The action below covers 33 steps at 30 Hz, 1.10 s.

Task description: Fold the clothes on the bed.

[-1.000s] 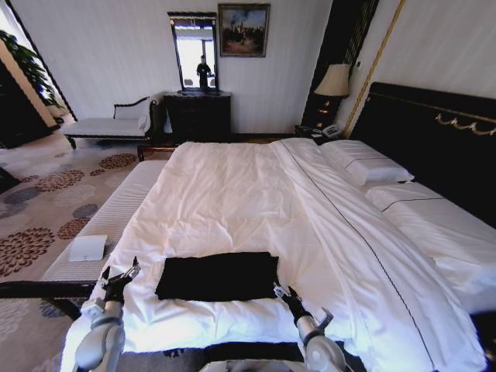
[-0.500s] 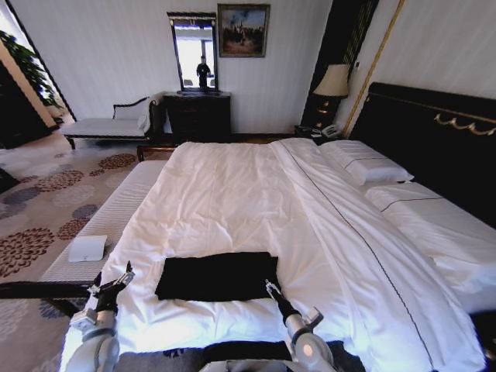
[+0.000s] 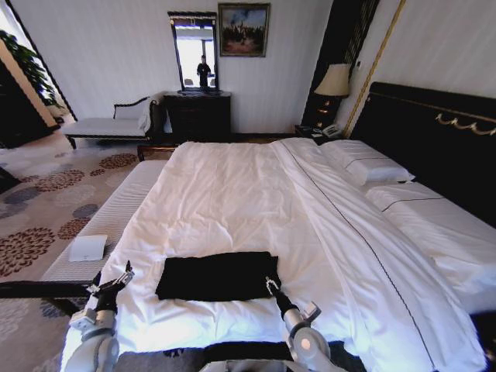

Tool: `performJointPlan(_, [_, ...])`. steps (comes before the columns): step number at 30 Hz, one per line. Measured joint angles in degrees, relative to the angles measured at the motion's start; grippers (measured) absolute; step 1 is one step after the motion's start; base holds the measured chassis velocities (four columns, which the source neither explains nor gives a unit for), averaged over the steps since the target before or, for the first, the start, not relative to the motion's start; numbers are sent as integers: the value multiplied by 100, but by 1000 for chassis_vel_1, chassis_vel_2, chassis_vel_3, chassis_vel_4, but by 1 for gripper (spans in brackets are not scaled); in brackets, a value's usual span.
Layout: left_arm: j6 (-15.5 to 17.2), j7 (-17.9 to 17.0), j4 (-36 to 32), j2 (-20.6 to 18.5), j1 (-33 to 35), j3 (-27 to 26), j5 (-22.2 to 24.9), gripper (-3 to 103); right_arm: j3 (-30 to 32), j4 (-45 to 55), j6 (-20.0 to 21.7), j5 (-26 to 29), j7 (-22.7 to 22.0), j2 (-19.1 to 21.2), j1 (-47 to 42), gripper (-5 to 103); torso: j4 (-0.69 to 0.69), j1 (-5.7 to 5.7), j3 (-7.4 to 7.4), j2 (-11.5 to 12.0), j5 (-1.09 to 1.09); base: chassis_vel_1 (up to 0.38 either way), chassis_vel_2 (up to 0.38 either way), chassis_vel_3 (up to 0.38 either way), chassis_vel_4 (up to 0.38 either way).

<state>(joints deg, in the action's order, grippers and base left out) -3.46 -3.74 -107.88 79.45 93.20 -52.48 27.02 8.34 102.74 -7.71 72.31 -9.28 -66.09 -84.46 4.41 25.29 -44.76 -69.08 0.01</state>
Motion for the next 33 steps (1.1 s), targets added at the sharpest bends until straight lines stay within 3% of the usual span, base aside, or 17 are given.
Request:
performJointPlan(8, [20,-17,1,30,-69,99,-33,100,173,515,-30,38,-259,278,-131,4,0,0,0,0,0,0,0,0,0])
performJointPlan(15, [59,-33,-52,40,-146,186,-45,100,691,1398,-3,226,-368,989,-573,4,1,0,0,0,-1,0,0,0,0])
performJointPlan(25, [74,-43,-139,-2,-172,161,91,100,1647,912,-35,547,-62,2000,-502,4,1,0,0,0,0,0,0,0,0])
performJointPlan(31, [217,-168,-85,-78,-207,-52,334,100,1493,945,-111,284,90,2033,-185,4,2,0,0,0,-1,0,0,0,0])
performJointPlan(33, [337,-311,-9,-117,-245,-176,425,100,1328,993,-170,17,320,1997,-61,4,1,0,1,0,-2,0,0,0,0])
